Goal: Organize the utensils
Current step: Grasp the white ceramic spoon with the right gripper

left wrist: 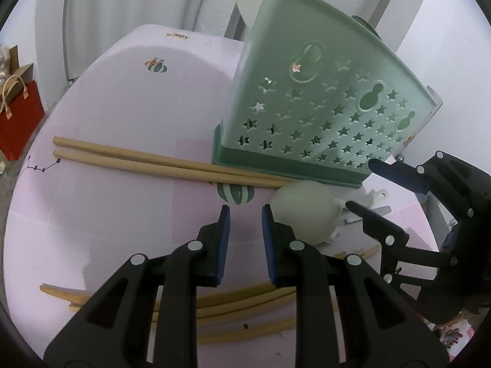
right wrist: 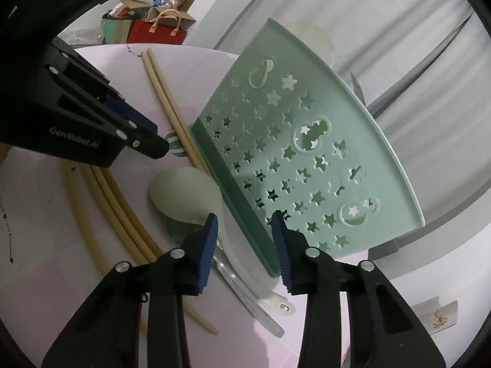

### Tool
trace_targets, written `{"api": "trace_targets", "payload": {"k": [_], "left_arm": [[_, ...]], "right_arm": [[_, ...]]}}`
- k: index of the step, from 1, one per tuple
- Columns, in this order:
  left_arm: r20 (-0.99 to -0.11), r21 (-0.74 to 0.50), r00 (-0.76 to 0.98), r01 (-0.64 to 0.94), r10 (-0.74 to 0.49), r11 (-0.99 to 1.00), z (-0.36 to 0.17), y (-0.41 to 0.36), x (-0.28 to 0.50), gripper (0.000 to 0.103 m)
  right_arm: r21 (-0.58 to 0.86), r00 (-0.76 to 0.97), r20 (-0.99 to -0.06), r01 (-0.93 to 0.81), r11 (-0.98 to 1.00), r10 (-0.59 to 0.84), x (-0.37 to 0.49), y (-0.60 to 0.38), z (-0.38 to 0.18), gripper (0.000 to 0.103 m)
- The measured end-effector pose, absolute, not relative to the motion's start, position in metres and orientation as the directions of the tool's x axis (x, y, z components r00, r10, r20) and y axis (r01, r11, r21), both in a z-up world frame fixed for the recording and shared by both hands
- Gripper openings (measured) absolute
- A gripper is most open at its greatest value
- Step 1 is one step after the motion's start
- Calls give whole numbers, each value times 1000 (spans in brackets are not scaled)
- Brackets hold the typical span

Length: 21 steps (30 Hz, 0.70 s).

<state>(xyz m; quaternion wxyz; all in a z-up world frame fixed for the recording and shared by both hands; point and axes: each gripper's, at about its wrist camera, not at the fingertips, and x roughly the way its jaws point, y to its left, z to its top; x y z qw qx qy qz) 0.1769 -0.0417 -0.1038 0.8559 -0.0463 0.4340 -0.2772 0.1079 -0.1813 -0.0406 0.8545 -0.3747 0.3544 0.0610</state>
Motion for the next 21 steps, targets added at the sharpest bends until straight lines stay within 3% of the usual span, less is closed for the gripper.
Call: {"api": "trace_targets", "payload": {"k": [14,21], "left_arm": [[-711,-337,465,432,-527,836,-103,-40,178,19],[-712,-340,461,435,-530,834,-102,-40,180,18]], "right_arm": [[-686,723,-648,-421,593,-237,103,-175,-60,33],[-692,749,-631,-428,581,-200,104,-166,-57,33]]}}
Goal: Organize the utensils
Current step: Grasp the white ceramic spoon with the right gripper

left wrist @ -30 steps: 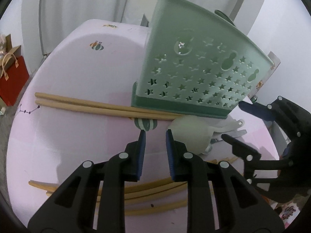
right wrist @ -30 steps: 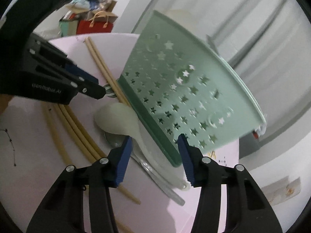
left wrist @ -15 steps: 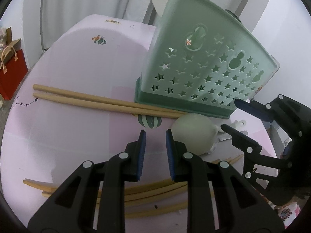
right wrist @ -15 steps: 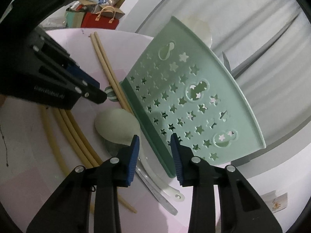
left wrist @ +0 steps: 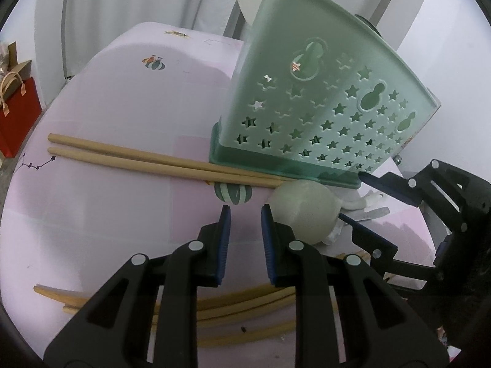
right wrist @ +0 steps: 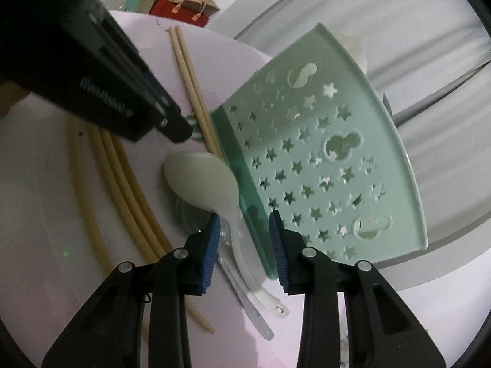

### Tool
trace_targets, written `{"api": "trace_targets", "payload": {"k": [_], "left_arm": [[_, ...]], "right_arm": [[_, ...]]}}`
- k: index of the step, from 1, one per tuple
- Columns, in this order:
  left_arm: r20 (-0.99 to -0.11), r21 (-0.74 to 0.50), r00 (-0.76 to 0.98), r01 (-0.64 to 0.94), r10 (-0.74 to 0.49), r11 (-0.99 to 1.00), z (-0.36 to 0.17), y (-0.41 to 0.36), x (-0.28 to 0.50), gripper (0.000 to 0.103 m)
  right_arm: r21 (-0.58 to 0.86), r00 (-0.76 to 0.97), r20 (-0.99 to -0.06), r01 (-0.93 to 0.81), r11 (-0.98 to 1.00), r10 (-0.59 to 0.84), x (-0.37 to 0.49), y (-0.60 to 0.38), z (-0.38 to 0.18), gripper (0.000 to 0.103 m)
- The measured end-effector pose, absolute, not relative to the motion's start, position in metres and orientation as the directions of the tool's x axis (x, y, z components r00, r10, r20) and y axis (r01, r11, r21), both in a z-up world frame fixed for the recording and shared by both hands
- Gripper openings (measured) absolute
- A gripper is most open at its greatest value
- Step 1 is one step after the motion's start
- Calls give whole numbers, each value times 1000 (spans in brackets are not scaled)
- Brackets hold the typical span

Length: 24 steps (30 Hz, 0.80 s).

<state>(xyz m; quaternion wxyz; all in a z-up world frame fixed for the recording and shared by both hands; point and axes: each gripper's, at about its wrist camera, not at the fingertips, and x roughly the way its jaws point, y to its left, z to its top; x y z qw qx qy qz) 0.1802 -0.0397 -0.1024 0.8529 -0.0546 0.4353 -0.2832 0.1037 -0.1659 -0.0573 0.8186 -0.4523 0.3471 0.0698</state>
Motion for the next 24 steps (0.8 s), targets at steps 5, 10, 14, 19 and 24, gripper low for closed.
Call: {"api": "trace_targets", "payload": {"k": [5,10,14,19,24], "left_arm": [[-714,-342,455,436,-532,832,-102,-40,181,16],[-712,-366,443,429,-545,826,-102,-38,183,13],[-703,-397,432,421,-566,815,-104,-36,187,13],[-690,-416,433,418,-580,808,-102,-34,189,13],[-680,-452,422,403,-600,796,-103,-31,196,11]], "right_arm": [[-685,757,-628,-427,590,-181,102,-166,-56,33],[-709,765,-620,-451,542,-175,93,-164,-64,33],[-742,780,-601,-462,486,-175,85,-156,-73,33],[-753,795,-585,-461,470,-159,80,-153,-75,31],[-796,823,-547,-457,397,-151,71,-142,-87,21]]}}
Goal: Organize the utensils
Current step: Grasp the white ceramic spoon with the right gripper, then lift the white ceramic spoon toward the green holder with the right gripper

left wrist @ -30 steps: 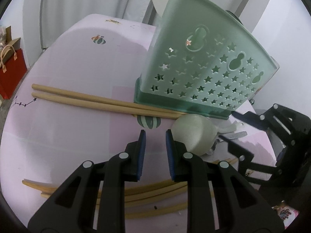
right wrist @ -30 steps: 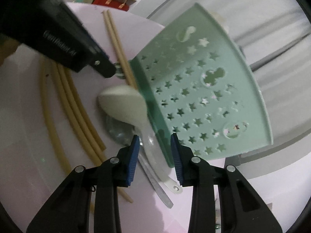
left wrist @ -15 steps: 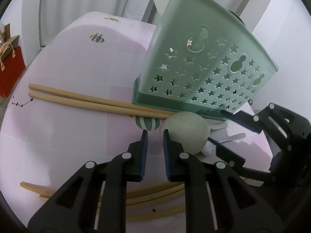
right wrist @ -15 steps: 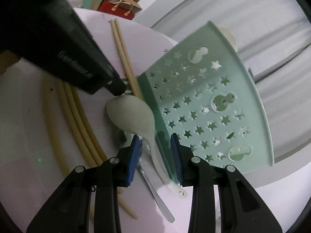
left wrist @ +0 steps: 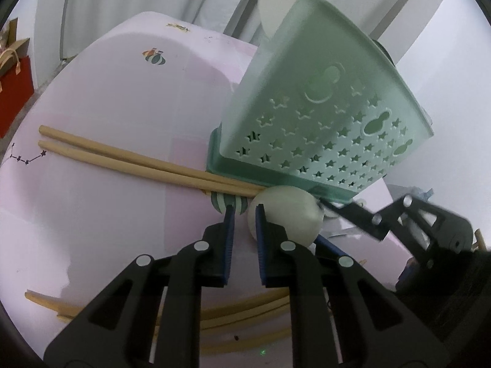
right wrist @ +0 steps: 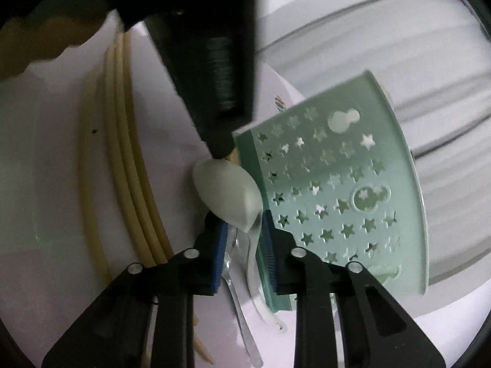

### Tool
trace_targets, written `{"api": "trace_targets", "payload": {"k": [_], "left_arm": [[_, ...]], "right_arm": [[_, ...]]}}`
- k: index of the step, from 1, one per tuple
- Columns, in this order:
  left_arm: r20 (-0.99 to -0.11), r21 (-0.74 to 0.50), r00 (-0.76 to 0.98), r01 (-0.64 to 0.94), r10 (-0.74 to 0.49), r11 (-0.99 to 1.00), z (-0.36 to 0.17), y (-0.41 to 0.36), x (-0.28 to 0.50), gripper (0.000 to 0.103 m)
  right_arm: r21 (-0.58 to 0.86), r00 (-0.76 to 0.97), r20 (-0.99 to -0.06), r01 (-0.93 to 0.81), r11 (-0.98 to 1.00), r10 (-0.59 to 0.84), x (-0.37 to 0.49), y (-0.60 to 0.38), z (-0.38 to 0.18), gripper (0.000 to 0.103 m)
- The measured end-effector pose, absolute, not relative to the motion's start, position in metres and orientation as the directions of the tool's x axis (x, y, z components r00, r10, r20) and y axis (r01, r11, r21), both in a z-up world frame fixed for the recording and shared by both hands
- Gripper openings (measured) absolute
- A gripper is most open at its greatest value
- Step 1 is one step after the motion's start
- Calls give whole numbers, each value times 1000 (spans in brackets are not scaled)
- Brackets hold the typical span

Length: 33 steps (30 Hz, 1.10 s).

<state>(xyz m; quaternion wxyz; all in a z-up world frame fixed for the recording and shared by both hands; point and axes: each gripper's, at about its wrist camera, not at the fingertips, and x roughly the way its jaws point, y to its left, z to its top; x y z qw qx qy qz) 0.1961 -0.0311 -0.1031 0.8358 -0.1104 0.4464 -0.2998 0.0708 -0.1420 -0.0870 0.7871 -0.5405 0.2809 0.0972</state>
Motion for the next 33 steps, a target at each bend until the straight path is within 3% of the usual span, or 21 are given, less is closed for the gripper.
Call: {"api": "trace_targets", "payload": {"k": [10,14,18,26,33], "left_arm": [[-637,-550,387,377,-667,745,-103,-24,211,11],[-626,-556,399,374,-670,742,-98,-19,213,11],[-623,-568,404,354,-669,743,-99,-13,215,11],[-627,-563,418,341,-658,753,-97,-6,212,11],[-628,-532,455,340,-631,775,-87,-3,206,11]], "right_arm": [[-845,855,-499,-445,296,-139,46,-127,-113,19],[-810,843,-525,-454,371,-115,48,-126,-108,6],[-775,834,-544,-455,439,-97,44,-127,-99,6],[-823,851,-520,-473,315,-80,31,-117,-124,8],[-830,865,-495,-445,336,-77,25,-123,-135,5]]}}
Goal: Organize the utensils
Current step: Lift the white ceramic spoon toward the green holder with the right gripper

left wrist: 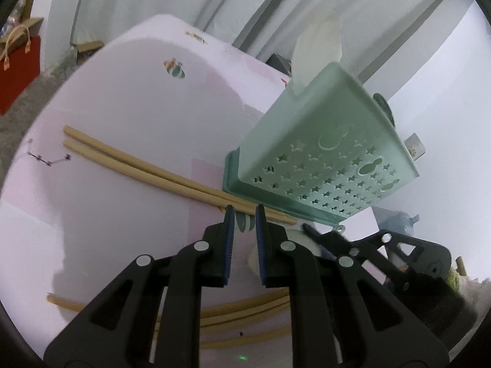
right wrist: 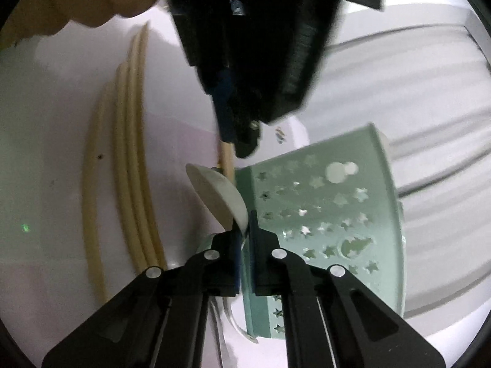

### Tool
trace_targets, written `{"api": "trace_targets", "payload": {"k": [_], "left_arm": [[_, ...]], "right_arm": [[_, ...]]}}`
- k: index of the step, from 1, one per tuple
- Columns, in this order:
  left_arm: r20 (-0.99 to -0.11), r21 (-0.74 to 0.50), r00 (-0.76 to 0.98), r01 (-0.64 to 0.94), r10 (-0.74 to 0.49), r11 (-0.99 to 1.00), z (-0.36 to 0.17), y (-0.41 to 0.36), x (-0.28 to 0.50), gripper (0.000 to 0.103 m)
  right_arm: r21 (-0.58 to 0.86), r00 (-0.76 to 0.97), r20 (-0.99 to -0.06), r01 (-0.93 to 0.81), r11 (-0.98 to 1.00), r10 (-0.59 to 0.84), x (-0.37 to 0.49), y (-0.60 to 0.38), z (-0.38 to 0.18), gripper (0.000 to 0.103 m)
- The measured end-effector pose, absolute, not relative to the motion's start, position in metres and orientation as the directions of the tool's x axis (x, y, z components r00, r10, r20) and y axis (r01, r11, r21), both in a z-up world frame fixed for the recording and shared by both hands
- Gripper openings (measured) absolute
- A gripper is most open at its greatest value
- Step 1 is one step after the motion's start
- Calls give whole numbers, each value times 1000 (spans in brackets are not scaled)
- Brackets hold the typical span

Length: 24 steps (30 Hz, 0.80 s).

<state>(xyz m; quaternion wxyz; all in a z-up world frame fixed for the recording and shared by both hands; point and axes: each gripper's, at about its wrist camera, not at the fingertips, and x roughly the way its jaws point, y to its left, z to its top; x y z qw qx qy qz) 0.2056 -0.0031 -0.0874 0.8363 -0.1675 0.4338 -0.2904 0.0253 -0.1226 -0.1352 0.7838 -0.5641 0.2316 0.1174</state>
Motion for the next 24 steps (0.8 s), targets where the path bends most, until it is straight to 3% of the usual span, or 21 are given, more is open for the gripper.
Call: {"api": "trace_targets", "payload": {"k": [10,24], "left_arm": [[-626,-527,468,337,-624,781,-78,4,199,11],[-688,-624,214,315,-694,715,-111,-54,212,15]], "right_arm": [[-806,890,-427,-294,514,-160,-6,-142,-104,4],[-626,850,-465,-118,771,-246,-26,-195,-84,4]]}}
